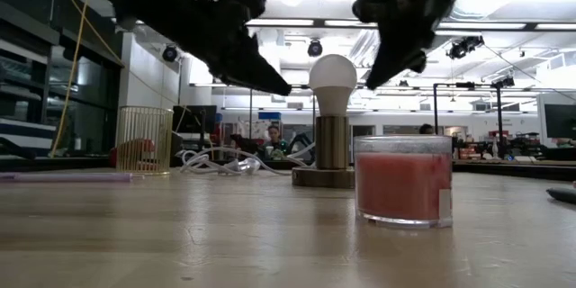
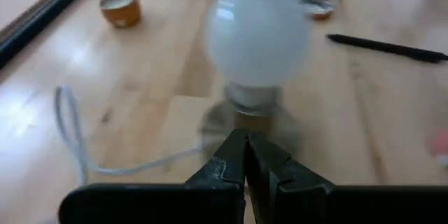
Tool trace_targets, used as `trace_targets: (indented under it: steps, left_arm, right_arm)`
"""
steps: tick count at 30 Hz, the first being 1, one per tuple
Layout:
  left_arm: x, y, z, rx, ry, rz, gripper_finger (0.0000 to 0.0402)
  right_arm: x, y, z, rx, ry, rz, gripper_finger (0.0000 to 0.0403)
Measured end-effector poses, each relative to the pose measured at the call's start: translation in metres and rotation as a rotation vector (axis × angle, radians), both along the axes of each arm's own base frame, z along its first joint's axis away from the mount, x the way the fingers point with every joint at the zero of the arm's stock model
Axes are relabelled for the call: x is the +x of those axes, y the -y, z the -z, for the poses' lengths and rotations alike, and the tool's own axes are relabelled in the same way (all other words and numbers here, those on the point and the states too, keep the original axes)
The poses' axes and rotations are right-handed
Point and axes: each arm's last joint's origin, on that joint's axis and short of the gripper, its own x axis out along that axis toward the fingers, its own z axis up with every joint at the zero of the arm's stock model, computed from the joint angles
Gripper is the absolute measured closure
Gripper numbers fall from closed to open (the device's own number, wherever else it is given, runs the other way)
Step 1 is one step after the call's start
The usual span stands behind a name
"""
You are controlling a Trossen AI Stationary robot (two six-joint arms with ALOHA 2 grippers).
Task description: Screw lightbulb
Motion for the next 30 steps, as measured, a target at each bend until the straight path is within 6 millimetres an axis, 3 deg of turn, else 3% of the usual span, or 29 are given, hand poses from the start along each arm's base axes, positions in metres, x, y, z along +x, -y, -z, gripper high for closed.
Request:
trace_targets:
  steps: [6,11,15,30]
  left_arm:
    - [-0.001,0.037,-0.008,0.073,0.104,0.04,0.0402]
    - [0.005,0.026,-0.003,0.071,0.124,-0.044,0.0402]
    - [0.014,0.018,0.004,0.014,0.138,-0.009,0.0402]
    - [0.024,0.018,0.002,-0.041,0.148,0.128,0.0402]
  right_arm:
    - [0.009,0.024,-0.008,0.019,0.12,-0.055,0.0403]
    - [0.009,0.03,-0.008,0.029,0.132,-0.053,0.0403]
    - [0.01,0.031,-0.007,0.035,0.133,-0.055,0.0403]
    - [0.021,0.031,0.001,0.056,0.156,-0.07,0.0403]
